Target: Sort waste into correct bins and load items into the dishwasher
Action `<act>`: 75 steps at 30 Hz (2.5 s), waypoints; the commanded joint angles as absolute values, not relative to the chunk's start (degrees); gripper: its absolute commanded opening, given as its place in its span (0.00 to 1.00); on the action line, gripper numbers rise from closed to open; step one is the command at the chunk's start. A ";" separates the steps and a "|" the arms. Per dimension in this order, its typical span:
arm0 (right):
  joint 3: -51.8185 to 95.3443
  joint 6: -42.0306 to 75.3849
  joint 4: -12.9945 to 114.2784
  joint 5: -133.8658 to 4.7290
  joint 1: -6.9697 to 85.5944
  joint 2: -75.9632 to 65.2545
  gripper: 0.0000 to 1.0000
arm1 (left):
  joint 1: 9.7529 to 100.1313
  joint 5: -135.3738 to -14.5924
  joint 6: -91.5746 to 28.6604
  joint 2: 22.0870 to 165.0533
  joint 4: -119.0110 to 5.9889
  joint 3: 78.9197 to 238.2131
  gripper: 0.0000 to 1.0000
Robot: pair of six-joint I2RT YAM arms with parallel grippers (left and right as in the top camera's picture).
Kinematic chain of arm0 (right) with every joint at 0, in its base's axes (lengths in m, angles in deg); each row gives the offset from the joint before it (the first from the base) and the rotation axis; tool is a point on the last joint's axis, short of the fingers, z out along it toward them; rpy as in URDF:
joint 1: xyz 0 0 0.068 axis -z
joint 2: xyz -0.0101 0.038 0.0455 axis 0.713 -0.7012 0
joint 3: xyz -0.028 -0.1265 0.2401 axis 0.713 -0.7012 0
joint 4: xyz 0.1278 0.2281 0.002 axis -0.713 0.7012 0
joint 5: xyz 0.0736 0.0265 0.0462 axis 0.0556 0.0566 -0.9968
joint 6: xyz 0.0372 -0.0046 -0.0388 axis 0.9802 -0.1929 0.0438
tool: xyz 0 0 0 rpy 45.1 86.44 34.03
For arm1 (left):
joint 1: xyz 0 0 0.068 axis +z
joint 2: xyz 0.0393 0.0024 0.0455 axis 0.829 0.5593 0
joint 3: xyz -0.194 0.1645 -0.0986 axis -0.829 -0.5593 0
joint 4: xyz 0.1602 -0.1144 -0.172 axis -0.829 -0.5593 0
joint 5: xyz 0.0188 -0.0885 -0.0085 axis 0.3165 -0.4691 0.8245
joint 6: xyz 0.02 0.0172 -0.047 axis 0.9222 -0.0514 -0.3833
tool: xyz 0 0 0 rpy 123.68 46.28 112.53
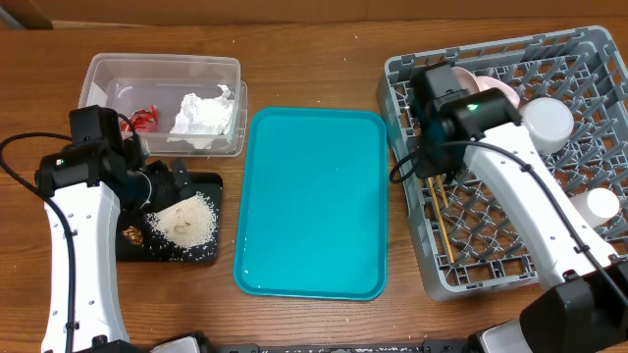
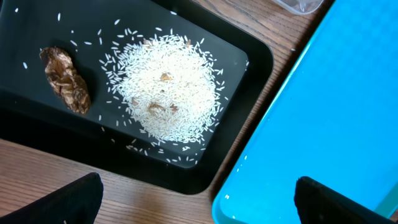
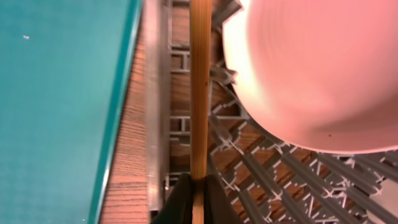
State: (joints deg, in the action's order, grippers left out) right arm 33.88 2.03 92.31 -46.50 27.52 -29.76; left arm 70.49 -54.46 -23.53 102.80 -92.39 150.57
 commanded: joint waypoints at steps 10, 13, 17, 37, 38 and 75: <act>21.16 0.79 86.76 -50.20 30.12 -28.14 0.04 | 70.60 -54.44 -22.86 102.61 -92.32 151.22 1.00; 20.24 0.83 86.00 -50.20 30.12 -28.14 0.05 | 70.60 -54.44 -22.86 102.61 -92.32 151.22 1.00; 20.27 0.83 85.82 -50.20 30.12 -28.14 0.18 | 70.60 -54.44 -22.86 102.61 -92.32 151.22 1.00; 24.20 10.34 80.18 -62.68 30.14 -23.51 0.42 | 70.60 -54.44 -22.86 102.65 -92.32 151.22 1.00; 24.99 10.99 79.68 -62.70 30.25 -22.33 0.48 | 70.60 -54.44 -22.86 102.65 -92.30 151.22 1.00; 4.88 12.22 81.80 -60.93 39.98 26.28 1.00 | 70.60 -54.44 -22.86 102.72 -92.32 151.22 1.00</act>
State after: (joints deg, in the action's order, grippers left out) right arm 5.40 11.78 82.13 -61.61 39.87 26.35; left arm 70.49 -54.46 -23.53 102.80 -92.41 150.57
